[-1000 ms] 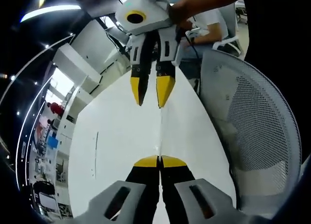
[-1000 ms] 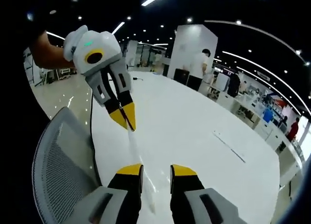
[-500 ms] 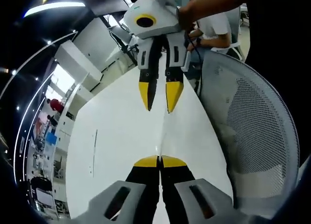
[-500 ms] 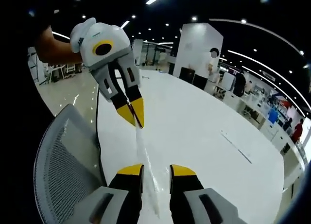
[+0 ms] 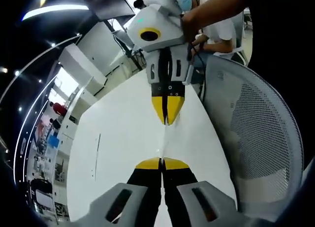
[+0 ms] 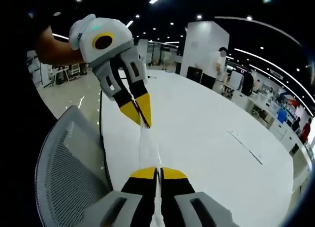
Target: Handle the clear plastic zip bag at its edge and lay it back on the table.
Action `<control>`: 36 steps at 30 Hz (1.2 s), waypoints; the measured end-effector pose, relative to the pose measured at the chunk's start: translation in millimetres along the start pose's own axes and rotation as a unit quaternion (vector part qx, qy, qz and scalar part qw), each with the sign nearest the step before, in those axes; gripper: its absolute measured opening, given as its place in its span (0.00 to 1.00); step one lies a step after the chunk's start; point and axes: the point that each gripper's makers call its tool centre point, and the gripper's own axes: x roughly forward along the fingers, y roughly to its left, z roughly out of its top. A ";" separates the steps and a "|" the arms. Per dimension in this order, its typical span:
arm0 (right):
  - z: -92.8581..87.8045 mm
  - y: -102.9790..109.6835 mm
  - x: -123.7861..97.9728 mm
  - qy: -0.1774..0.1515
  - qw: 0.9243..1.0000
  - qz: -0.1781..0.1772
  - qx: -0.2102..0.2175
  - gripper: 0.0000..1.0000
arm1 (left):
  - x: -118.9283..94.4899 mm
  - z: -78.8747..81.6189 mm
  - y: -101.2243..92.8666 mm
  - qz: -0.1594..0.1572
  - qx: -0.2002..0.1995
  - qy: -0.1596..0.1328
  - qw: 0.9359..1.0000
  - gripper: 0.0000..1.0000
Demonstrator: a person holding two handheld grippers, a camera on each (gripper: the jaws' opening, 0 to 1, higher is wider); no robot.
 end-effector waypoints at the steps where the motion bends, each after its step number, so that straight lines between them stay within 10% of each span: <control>1: 0.1 1.1 1.1 0.000 1.000 0.002 -0.004 0.00 | -0.2 -0.5 1.1 0.003 0.000 0.000 1.000 0.00; 18: 1.6 2.0 12.4 0.015 1.000 -0.009 0.015 0.00 | -14.5 12.7 3.2 0.034 0.006 -0.034 0.999 0.07; 36: 6.1 0.3 15.7 0.023 0.999 -0.007 0.036 0.00 | 12.2 30.4 -24.1 -0.031 0.109 -0.024 0.993 0.10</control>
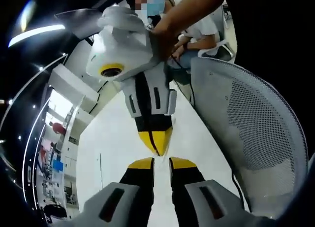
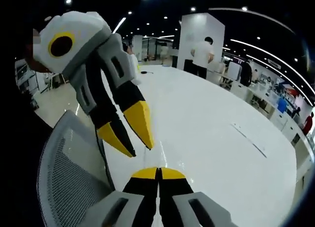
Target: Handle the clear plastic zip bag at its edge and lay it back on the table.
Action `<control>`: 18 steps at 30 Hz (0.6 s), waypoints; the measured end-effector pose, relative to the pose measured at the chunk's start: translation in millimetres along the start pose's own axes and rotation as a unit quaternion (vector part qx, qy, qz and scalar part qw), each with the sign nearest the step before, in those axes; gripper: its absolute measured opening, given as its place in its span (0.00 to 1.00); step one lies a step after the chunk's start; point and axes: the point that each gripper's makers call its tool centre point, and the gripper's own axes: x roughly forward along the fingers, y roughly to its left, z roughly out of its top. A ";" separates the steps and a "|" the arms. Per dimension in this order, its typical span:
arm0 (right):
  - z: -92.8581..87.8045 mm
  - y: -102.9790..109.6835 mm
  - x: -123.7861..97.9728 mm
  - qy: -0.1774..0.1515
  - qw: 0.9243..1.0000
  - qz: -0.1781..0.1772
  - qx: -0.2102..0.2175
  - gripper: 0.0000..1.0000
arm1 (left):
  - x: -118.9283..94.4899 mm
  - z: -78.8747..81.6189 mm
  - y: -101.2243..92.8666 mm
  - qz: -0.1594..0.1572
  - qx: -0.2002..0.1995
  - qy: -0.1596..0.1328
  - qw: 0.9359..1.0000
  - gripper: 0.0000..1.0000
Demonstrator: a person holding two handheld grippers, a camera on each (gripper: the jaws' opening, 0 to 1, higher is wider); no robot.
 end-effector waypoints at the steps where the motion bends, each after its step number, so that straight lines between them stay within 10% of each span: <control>1: 0.2 -0.1 -0.1 0.000 1.000 0.000 0.001 0.00 | 0.5 0.1 -0.4 -0.002 0.001 0.001 1.000 0.09; 18: 3.8 -4.9 0.7 0.005 1.000 -0.001 0.028 0.00 | 19.8 -13.9 -4.5 -0.029 0.055 0.045 0.997 0.05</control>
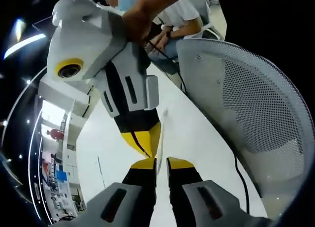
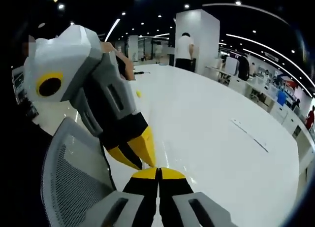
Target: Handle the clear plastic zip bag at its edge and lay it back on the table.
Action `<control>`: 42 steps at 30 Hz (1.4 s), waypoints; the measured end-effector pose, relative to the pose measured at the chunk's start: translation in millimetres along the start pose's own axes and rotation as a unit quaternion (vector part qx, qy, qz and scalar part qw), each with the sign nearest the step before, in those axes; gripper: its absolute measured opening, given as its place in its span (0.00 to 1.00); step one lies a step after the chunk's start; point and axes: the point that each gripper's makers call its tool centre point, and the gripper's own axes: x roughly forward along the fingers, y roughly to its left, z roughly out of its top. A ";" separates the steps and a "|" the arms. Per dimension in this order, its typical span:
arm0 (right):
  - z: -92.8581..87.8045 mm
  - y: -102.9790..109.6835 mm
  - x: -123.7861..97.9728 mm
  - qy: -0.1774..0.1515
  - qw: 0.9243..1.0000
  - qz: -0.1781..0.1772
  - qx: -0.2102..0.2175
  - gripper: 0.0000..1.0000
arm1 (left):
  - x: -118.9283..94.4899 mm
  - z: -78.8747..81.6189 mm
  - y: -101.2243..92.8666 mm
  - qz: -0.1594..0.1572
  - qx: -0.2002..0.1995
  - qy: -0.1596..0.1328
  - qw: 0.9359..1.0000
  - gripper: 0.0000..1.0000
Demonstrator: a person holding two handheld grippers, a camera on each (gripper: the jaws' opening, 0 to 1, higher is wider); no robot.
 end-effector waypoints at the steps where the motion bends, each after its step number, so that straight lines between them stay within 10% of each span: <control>1: 1.1 -0.7 -0.1 -0.003 1.000 0.000 0.005 0.00 | 0.5 -0.3 -0.3 -0.001 0.000 0.001 1.000 0.05; 23: 13.9 -7.5 -2.0 -0.026 0.999 -0.017 0.012 0.00 | 9.7 -20.8 -3.6 -0.009 -0.011 0.020 1.000 0.00; 42: 24.6 -53.6 -23.0 -0.058 0.991 -0.113 0.030 0.00 | 10.4 -37.7 -19.7 -0.019 -0.043 0.033 0.998 0.00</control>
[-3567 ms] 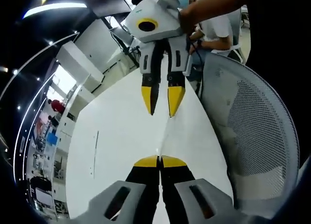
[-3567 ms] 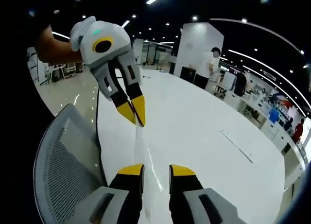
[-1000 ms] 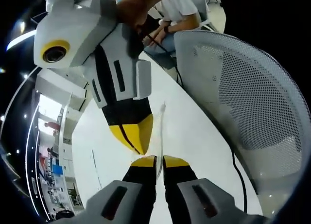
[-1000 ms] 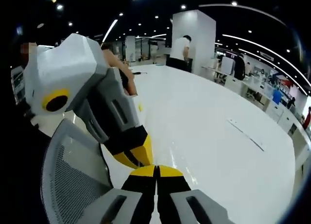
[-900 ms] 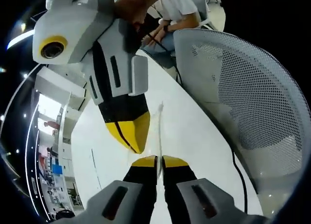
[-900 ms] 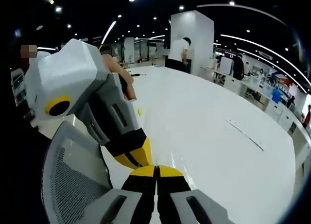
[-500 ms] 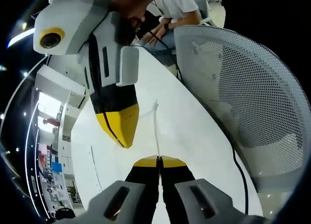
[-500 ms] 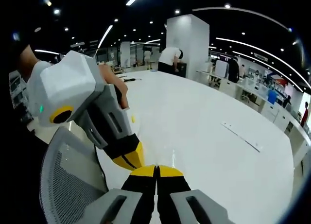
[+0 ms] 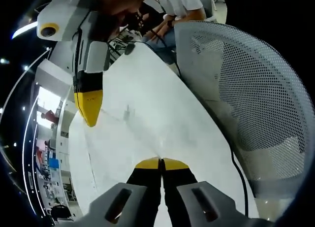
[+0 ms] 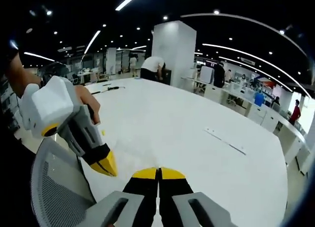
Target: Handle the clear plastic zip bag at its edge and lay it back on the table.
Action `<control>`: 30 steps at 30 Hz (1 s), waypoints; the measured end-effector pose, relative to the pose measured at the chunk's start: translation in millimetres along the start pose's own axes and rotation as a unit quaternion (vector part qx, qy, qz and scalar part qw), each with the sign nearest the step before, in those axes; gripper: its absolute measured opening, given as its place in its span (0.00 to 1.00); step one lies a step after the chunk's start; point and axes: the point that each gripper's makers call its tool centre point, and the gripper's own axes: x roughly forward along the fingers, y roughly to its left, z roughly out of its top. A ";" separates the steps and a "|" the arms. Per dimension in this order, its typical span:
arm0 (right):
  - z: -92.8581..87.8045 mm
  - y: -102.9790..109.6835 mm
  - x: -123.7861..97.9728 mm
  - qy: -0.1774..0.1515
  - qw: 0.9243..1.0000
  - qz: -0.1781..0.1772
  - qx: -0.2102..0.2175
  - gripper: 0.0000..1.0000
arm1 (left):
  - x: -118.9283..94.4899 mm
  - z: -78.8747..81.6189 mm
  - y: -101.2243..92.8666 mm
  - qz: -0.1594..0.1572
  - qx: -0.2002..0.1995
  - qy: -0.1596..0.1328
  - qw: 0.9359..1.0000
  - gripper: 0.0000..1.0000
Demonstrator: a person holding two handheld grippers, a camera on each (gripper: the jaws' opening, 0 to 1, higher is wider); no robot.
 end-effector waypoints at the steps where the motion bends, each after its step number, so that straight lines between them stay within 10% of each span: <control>1: 0.1 -0.5 -0.1 0.000 1.000 -0.002 -0.001 0.00 | 0.0 0.4 0.5 0.001 0.000 -0.001 1.000 0.00; 30: -14.5 16.3 10.9 0.023 1.000 0.015 -0.014 0.00 | -45.5 47.8 64.5 0.086 -0.091 -0.072 0.990 0.06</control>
